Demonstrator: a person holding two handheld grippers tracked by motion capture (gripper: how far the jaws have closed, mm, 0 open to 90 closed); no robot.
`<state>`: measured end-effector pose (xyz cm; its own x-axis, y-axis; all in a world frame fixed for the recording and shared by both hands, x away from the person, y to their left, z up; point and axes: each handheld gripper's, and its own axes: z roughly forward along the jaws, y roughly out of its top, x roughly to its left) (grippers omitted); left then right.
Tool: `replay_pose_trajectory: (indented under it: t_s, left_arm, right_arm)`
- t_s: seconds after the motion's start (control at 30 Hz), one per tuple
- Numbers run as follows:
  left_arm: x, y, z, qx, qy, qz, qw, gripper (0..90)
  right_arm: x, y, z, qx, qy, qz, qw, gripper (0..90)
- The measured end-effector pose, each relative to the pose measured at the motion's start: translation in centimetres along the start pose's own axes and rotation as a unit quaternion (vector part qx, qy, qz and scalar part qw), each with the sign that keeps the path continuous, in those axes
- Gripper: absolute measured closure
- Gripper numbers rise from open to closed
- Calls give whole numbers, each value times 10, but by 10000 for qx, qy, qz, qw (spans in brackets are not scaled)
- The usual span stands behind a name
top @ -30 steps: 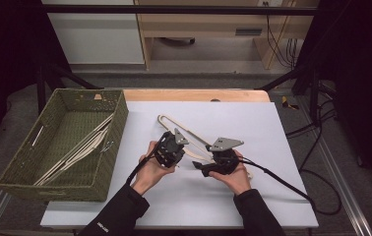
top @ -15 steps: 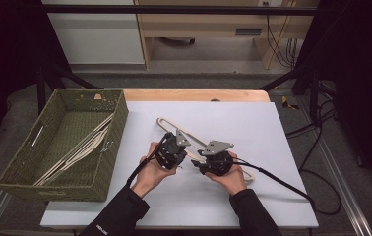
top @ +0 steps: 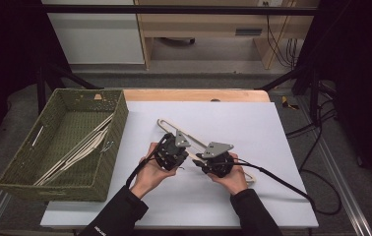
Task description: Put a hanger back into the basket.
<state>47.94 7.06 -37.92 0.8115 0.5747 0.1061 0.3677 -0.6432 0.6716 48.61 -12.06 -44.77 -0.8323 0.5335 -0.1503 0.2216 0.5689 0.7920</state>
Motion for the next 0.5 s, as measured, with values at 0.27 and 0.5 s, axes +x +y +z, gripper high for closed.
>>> replay_pose_trajectory:
  t_s: [0.27,0.5]
  left_arm:
    - [17,-5,-51,-1016,253,-215,9943,529]
    - [32,-34,-79,-1288,490,-327,9899,349]
  right_arm:
    - [-1,2,-8,-8,-75,-83,9999,752]
    - [-4,6,-23,-40,-198,-145,9997,785]
